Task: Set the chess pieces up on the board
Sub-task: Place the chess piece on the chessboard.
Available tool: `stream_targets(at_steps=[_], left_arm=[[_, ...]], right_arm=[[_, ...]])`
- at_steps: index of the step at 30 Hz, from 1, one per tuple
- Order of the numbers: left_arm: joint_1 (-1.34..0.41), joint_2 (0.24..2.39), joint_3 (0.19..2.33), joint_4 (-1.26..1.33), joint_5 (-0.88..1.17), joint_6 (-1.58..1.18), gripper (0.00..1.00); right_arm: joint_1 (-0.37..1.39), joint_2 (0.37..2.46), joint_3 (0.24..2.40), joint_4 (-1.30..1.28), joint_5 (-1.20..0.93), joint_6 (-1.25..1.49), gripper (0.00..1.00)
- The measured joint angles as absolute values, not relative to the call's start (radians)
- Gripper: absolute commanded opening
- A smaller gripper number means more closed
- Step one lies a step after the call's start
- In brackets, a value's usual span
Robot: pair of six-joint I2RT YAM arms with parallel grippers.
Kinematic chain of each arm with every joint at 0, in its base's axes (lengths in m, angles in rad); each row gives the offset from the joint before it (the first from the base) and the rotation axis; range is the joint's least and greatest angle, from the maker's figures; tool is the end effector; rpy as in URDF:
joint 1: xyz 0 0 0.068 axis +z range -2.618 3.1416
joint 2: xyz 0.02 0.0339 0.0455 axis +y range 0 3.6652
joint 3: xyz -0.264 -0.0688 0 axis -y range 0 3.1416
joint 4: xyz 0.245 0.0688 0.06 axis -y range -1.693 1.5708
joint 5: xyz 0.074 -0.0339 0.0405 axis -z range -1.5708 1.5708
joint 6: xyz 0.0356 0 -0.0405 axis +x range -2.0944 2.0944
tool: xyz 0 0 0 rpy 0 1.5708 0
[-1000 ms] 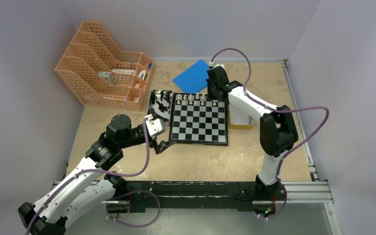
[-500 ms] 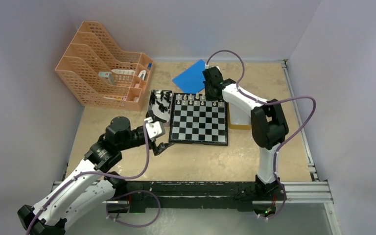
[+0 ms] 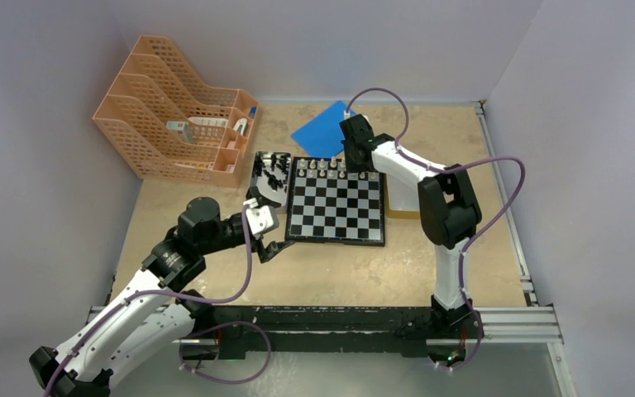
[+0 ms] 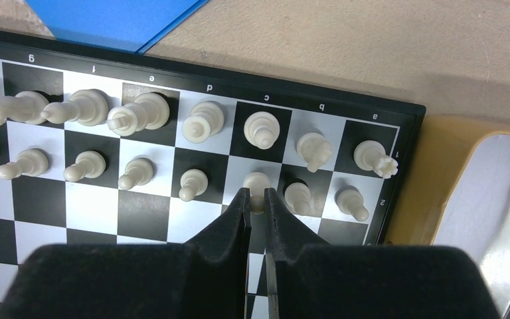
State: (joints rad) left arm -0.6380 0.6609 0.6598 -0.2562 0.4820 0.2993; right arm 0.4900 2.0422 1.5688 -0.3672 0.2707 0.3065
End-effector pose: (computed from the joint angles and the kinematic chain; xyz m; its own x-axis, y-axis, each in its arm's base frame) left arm 0.1177 -0.1078 0.3084 0.0665 0.2760 -0.9589 0.9086 0.3803 0.1724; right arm 0.4082 0.2069 0.2097 -0.7161 -0.0524 -0.6960 -0.0840 0.9964 0.0113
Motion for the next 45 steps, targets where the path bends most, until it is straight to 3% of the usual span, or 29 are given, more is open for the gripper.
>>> stream_targets(at_steps=[28,39,45], left_arm=[[-0.638,0.665,0.66,-0.256,0.482,0.3,0.9],[-0.638,0.683,0.66,-0.254,0.473,0.277,0.91],[-0.638,0.771,0.672,-0.257,0.416,0.16,0.91]], right_arm=[[0.491,2.075,1.583,-0.382,0.245,0.295,0.22],[0.491,2.064,1.599,-0.402,0.245,0.297,0.34],[0.491,1.908,1.541,-0.404,0.231,0.303,0.46]])
